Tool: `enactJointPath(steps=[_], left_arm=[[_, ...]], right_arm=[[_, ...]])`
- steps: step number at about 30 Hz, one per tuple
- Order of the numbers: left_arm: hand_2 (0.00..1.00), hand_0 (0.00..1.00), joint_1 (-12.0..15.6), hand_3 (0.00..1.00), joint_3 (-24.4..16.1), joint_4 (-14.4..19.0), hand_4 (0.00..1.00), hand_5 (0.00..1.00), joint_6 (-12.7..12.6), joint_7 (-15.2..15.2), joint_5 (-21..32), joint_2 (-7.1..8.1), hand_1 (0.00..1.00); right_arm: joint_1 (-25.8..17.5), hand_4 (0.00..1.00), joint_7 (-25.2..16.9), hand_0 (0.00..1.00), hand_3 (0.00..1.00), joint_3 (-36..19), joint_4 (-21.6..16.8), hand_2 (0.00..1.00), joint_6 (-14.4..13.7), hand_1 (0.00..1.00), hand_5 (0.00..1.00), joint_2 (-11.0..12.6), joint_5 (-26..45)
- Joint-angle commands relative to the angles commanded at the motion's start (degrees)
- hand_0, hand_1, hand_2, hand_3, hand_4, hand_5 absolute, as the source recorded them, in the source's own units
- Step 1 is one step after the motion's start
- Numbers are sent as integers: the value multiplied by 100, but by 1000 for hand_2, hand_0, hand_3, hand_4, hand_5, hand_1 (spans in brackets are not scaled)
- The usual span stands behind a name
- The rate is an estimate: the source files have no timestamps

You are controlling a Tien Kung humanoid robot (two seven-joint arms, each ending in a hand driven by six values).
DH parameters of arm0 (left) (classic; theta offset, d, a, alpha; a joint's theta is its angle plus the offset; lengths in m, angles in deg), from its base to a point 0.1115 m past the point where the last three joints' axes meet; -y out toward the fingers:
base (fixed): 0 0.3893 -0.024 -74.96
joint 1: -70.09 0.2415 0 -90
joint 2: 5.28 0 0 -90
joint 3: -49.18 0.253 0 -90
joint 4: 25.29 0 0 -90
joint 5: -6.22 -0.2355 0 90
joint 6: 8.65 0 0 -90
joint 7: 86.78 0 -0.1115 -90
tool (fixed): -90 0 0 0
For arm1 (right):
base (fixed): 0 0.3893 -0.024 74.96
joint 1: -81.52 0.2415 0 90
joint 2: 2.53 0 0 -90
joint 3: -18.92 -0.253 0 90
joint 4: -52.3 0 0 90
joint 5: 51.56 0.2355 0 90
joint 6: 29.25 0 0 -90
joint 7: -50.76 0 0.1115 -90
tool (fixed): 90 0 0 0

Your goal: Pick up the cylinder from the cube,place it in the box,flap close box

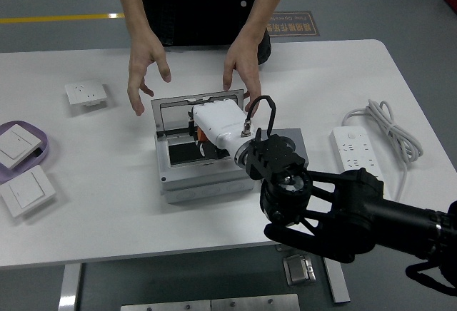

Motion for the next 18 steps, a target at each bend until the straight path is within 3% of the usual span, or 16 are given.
enactJointPath(steps=[6,7,11,12,18], left_arm=[[559,630,-13,639,-8,7,710,290,1,-3,-18,6,620],[560,630,-12,639,-18,8,709,289,1,-3,-27,8,620],[560,630,2,639,-63,2,709,289,0,-3,-66,33,620],[560,630,8,640,-68,0,709,288,1,-2,-74,43,620],[560,630,24,640,-113,-10,709,288,1,-3,-98,60,620]], right_arm=[[5,261,-34,246,463,66,185,488,-154,419,2,-29,163],[5,326,-53,568,596,77,202,584,-173,555,2,-34,186],[4,326,-139,568,596,133,257,584,-199,555,2,-28,318],[3,411,-156,633,667,148,267,652,-204,636,271,-23,343],[-26,411,-238,633,667,181,265,652,-259,636,271,-4,398]])
